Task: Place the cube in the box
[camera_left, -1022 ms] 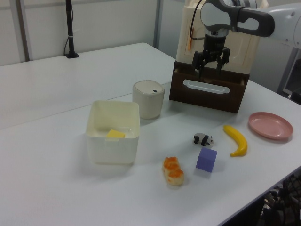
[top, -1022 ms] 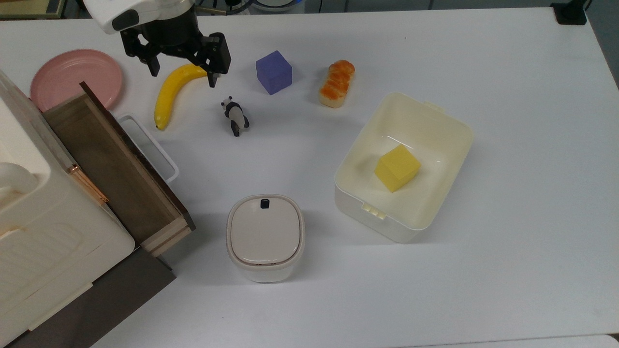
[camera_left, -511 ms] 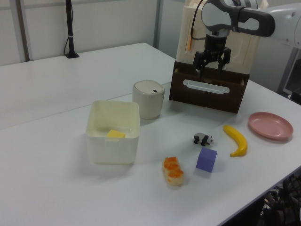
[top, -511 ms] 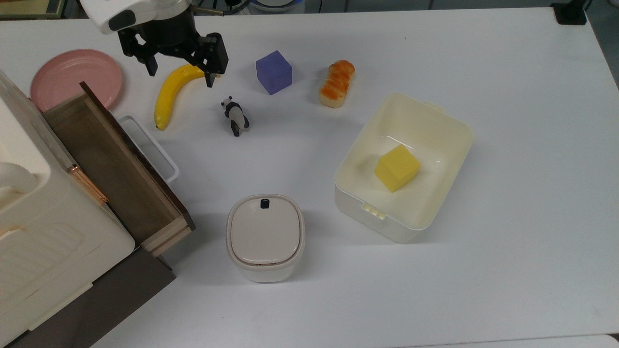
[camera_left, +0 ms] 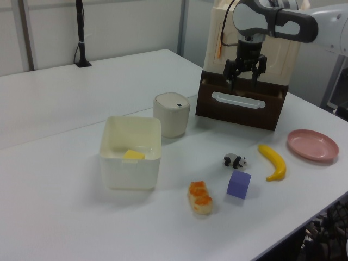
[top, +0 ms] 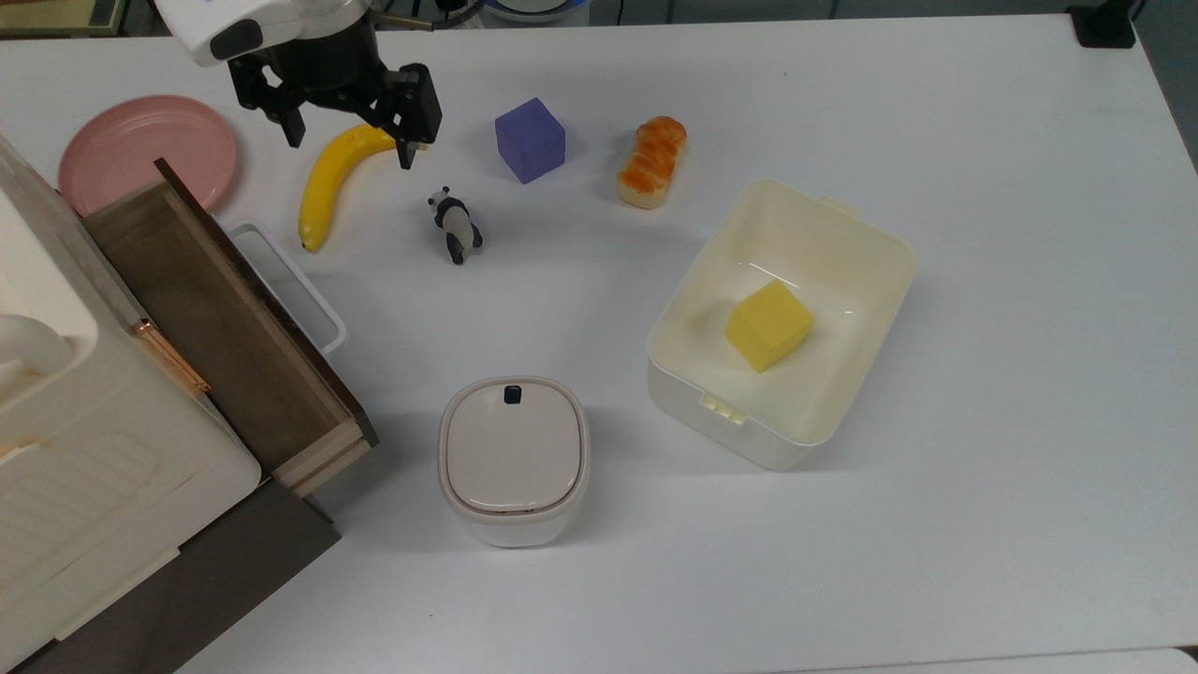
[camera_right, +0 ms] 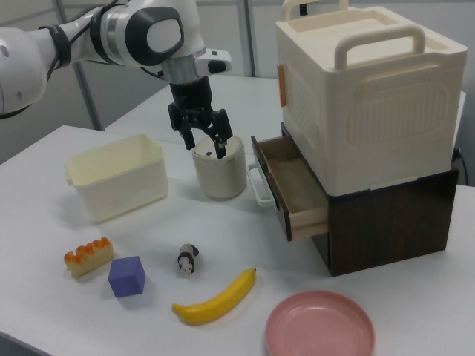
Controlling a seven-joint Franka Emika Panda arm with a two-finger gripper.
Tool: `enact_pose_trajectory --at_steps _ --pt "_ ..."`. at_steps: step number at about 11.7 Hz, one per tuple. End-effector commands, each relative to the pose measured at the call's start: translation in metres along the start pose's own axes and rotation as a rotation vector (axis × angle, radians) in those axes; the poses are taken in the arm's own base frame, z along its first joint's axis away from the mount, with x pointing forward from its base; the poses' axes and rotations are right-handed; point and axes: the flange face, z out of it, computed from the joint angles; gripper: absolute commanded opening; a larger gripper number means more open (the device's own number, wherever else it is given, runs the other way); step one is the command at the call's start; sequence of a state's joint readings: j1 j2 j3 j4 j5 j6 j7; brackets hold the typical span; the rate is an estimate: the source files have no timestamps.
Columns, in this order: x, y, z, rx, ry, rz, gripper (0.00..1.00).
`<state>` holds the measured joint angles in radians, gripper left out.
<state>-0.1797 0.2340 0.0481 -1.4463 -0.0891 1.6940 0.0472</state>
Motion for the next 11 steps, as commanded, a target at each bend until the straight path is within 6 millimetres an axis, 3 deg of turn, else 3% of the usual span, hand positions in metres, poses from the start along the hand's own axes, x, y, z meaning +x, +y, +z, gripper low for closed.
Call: enact_pose_trajectory --at_steps 1,11 --pt "-0.007 0.003 -0.004 -0.004 -0.005 -0.012 1.0" --pt "-0.01 0.009 0.007 -0.004 -0.04 -0.139 1.0"
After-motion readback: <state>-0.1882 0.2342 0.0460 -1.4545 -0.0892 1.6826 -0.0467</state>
